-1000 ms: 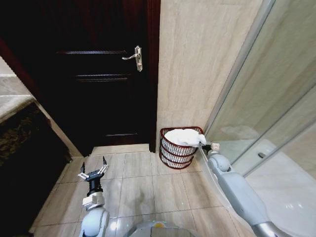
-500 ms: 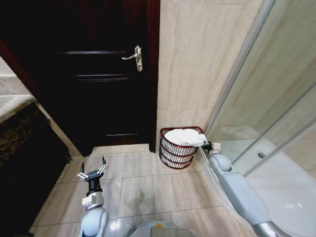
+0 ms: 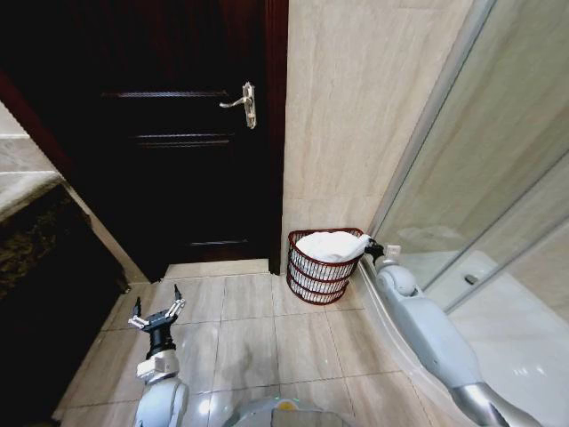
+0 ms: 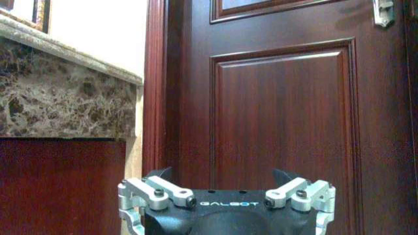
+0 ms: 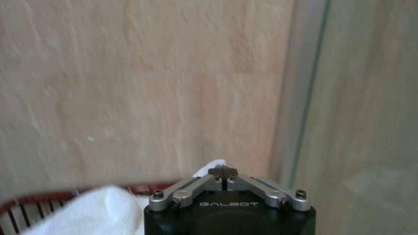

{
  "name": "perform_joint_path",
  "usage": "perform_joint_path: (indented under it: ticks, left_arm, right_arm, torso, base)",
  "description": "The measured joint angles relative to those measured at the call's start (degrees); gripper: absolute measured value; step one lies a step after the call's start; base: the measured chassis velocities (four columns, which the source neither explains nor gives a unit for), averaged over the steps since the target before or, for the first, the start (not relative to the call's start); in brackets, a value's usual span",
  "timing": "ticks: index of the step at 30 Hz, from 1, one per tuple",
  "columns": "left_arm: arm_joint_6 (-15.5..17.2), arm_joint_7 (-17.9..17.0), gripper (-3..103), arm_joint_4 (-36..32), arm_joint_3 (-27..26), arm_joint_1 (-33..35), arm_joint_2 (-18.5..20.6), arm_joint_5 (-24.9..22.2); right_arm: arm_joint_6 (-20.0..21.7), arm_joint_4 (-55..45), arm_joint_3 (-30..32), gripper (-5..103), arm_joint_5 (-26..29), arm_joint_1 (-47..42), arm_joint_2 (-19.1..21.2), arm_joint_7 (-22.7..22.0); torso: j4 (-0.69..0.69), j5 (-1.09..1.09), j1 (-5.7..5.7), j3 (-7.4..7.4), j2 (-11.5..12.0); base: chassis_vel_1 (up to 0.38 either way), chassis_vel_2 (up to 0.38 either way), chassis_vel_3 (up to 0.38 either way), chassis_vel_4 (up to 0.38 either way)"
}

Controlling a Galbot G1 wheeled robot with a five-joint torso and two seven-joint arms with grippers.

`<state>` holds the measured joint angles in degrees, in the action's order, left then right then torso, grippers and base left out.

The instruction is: Discard the used towel into the hamper.

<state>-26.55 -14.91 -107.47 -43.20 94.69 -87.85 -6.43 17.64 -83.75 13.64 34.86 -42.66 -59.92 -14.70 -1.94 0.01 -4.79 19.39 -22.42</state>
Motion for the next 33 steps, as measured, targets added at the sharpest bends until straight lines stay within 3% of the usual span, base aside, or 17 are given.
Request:
perform_joint_path:
  ticks: [11,21,23,33]
  left_arm:
    - [-0.1,0.0,100,-0.2,-1.5,0.9,0.1,0.0]
    - [-0.2,0.0,100,-1.2,-2.2,1.3,-0.6,-0.1]
    - [-0.8,0.0,100,-1.3,-2.7,1.9,-1.0,-0.2]
    - [-1.7,0.0,100,-2.6,-4.5,2.9,-2.7,-0.9]
  right_arm:
    - [-1.9,7.4,-4.4,0,0.0,7.8,-1.8,7.2]
    - [3.4,18.5,-10.1,0,1.0,13.9,-4.8,11.5]
    - [7.1,23.4,-11.4,0,1.6,17.2,-6.1,12.9]
    - [12.2,36.0,-12.3,0,0.5,24.9,-11.1,17.4]
  torso:
    - [0.01,0.00,0.00,0.00,0.0]
    - [0.01,-0.01,0.00,0.00,0.0]
    - [0.00,0.00,0.00,0.00,0.0]
    - [-0.01,-0.01,0.00,0.00,0.0]
  base:
    - [0.000,0.000,0.000,0.000]
    - [0.000,0.000,0.000,0.000]
    - [0.000,0.000,0.000,0.000]
    - [0.000,0.000,0.000,0.000]
